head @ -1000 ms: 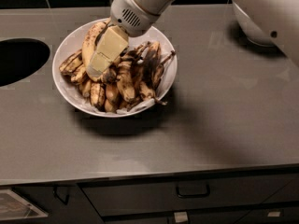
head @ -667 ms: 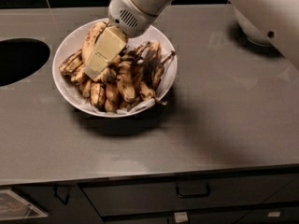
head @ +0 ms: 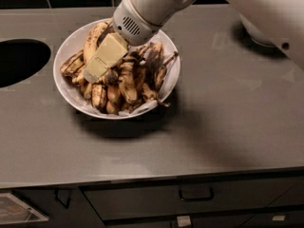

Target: Pick banana from white bowl

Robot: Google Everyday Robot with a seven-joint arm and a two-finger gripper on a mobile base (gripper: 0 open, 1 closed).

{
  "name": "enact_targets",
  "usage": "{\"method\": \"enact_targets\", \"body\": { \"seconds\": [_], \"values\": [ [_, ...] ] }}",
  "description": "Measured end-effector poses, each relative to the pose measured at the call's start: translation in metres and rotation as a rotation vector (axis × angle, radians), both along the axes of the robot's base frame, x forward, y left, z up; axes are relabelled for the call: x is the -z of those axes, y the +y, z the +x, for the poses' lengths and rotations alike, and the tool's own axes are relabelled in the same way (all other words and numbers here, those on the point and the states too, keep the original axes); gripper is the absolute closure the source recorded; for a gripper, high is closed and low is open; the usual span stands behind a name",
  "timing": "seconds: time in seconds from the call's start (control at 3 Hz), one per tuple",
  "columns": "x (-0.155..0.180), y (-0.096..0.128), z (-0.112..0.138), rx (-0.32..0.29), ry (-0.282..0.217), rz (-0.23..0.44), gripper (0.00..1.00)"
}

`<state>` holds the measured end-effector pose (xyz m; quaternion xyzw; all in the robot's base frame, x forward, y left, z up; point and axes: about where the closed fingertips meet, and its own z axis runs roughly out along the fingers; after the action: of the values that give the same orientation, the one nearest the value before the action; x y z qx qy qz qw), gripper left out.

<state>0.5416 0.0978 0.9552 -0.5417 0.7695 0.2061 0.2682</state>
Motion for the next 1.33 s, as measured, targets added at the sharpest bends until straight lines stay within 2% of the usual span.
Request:
{"method": "enact_targets", "body": {
  "seconds": [0.33,0.67,1.0,1.33],
  "values": [
    [0.01,-0.001,-0.002,0.077,0.056,0.001,0.23],
    [0.003,0.008,0.007,0.07,0.049,-0.009,0.2],
    [-0.003,0.016,0.015,0.059,0.047,-0.021,0.25],
    [0.002,0.019,0.017,0.082,0.071,-0.06,0.42]
  ]
}}
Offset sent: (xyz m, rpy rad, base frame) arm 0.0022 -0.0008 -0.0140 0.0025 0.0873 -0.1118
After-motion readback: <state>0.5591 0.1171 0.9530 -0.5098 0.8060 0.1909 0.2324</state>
